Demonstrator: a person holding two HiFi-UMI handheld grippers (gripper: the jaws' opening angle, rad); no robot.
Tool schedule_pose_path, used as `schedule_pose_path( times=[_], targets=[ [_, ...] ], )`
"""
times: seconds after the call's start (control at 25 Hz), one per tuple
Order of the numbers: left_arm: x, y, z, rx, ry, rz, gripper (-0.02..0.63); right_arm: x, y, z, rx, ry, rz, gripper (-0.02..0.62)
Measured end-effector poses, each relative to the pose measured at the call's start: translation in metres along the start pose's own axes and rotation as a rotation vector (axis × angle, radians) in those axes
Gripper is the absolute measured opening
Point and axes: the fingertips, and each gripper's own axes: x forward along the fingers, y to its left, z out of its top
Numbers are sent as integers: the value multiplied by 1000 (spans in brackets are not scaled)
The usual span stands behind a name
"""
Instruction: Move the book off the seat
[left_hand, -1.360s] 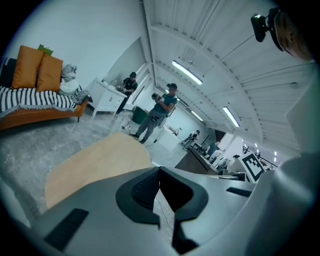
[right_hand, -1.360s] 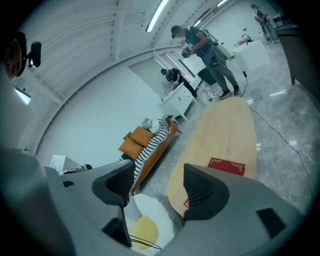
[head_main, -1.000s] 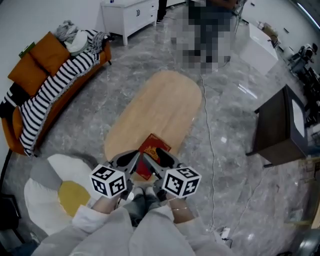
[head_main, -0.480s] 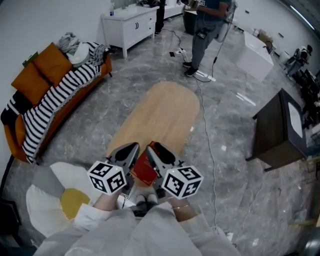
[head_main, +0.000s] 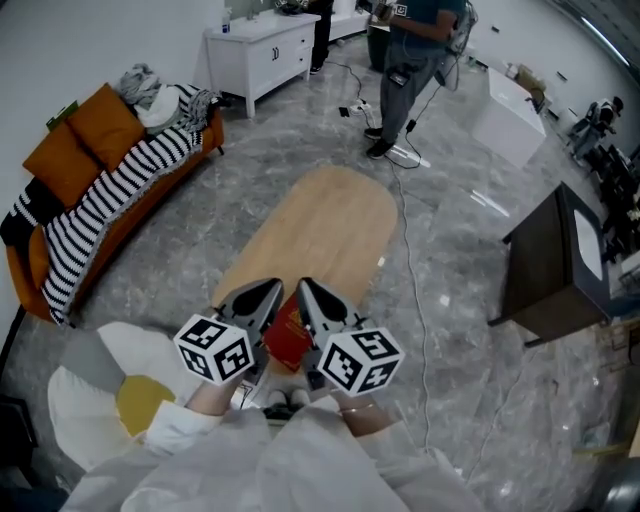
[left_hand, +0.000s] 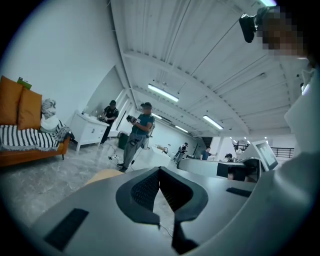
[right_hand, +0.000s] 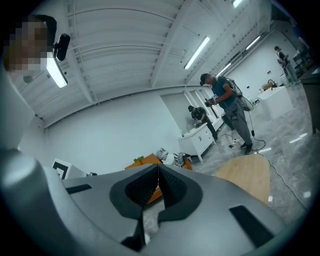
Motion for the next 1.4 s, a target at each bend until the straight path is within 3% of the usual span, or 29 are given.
schedule_pose_path(
  times=[0.24, 1.4],
  targets=[
    [1, -1, 2, 40, 6, 6, 6, 5, 5, 0, -42, 22, 21, 12],
    [5, -3, -9, 26, 26, 8, 6, 4, -3, -13, -123, 90, -21, 11]
  ],
)
